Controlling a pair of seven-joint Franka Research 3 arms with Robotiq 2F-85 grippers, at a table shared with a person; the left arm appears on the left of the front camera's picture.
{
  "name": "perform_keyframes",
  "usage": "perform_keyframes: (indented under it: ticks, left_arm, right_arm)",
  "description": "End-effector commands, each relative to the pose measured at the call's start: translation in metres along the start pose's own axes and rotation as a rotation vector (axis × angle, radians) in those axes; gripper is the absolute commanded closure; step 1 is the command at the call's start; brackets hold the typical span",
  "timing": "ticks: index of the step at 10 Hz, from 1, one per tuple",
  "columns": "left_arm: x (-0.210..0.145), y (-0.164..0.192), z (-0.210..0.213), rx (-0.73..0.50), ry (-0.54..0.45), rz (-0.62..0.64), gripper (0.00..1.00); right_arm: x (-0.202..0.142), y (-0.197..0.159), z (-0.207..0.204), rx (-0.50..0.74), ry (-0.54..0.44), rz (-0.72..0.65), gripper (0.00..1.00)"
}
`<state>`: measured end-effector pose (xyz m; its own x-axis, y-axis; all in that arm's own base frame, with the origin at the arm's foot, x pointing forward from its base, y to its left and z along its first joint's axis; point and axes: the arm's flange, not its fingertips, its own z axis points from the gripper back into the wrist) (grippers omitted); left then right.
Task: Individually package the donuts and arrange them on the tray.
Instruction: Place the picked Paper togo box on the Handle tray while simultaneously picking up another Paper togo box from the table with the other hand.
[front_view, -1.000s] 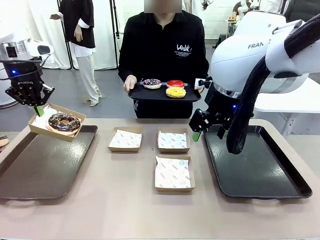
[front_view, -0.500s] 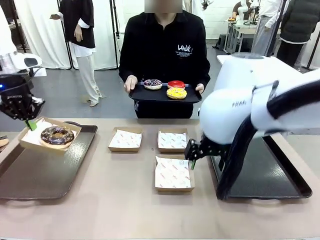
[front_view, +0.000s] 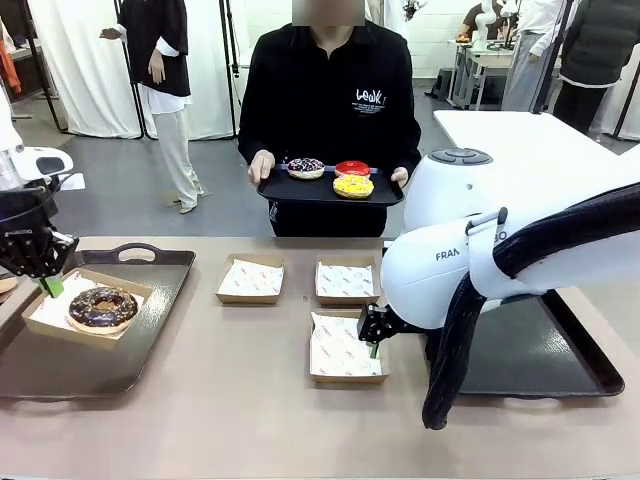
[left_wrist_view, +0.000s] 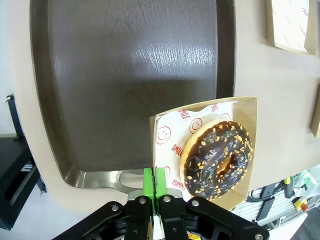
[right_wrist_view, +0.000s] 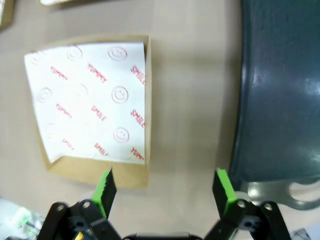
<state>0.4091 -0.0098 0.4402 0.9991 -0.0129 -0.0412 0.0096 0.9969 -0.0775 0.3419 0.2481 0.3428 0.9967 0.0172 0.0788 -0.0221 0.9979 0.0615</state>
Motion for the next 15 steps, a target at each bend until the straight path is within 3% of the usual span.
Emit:
perform_keyframes:
  ticks: [1, 5, 6, 9, 11, 15]
  left_arm:
    - [0.002, 0.004, -0.012, -0.005, -0.020, 0.009, 0.99]
    - [0.003, 0.001, -0.017, 0.003, 0.000, 0.003, 0.99]
    - [0.003, 0.001, -0.017, 0.003, 0.000, 0.003, 0.99]
    - [0.004, 0.000, -0.020, 0.006, 0.003, 0.000, 0.99]
    - [0.001, -0.002, -0.024, 0.054, -0.113, 0.005, 0.99]
    - [-0.010, -0.003, -0.044, 0.104, -0.190, -0.066, 0.99]
  right_arm:
    - [0.010, 0.016, -0.014, -0.034, -0.052, -0.028, 0.00]
    - [0.014, 0.032, -0.011, -0.034, -0.011, -0.015, 0.00]
    - [0.011, 0.017, -0.014, -0.015, -0.029, -0.008, 0.00]
    - [0.013, 0.020, -0.013, -0.012, -0.022, -0.007, 0.00]
    - [0.012, 0.026, -0.021, -0.034, -0.048, -0.057, 0.00]
    - [0.012, 0.030, -0.030, -0.019, -0.091, -0.097, 0.00]
